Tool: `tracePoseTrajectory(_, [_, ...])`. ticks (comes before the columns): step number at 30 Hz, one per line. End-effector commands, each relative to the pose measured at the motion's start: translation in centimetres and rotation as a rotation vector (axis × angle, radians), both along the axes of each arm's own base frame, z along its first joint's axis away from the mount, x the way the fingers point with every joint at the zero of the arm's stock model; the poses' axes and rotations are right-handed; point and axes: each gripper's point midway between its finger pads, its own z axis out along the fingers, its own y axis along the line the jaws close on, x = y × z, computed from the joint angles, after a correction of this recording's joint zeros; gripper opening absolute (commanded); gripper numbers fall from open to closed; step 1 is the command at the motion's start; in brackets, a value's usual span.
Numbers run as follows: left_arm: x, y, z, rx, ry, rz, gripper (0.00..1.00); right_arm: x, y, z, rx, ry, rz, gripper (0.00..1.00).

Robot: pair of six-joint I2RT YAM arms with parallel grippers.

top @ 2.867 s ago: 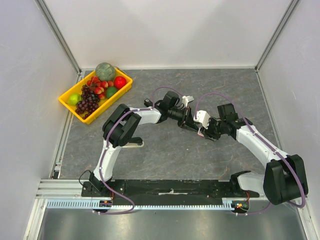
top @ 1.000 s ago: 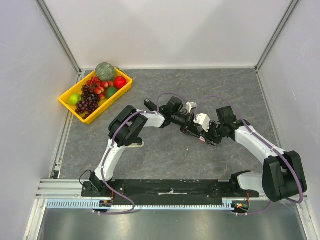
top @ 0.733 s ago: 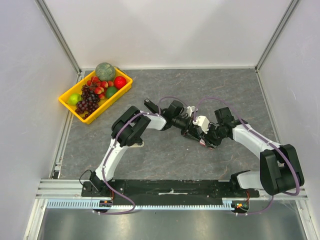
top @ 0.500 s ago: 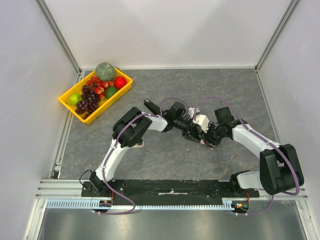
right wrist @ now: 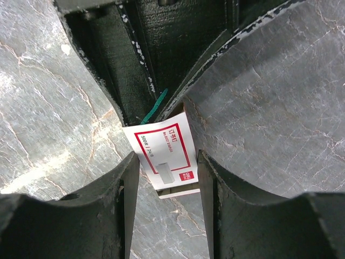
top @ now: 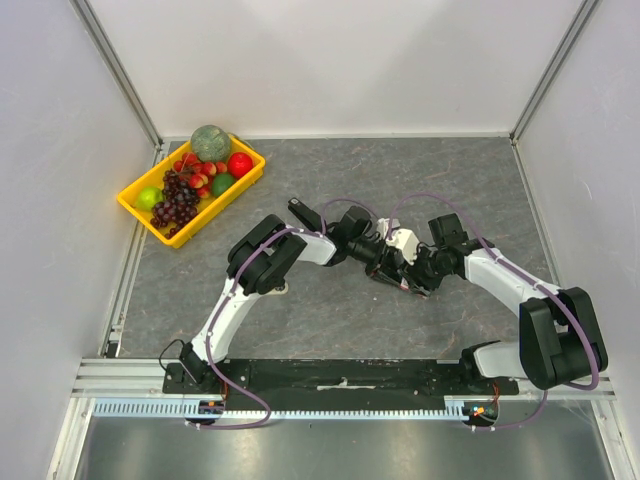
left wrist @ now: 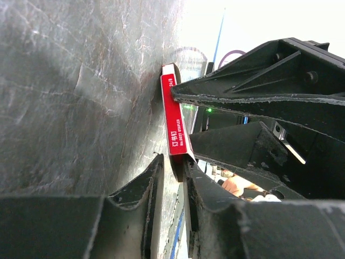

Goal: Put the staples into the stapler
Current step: Open the staple box at the center of the board.

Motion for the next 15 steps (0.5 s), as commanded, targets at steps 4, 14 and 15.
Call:
tracePoseTrajectory(4, [-5.52, -0.91, 0.03, -0.026, 0.075, -0.161, 0.29, 5.91, 4.18, 4.38, 0.144, -0.297, 0.045, 0.53])
tracePoseTrajectory(14, [-5.4, -0.81, 0.45, -0.04, 0.079, -0.167, 0.06, 5.7, 3.54, 4.23, 0.083, -0.323, 0.063, 0.74])
tracePoseTrajectory(15, [-5.38, -0.83, 0.44, -0.041, 0.076, -0.166, 0.06, 5.68, 3.42, 4.43, 0.078, -0.329, 0.069, 0.76])
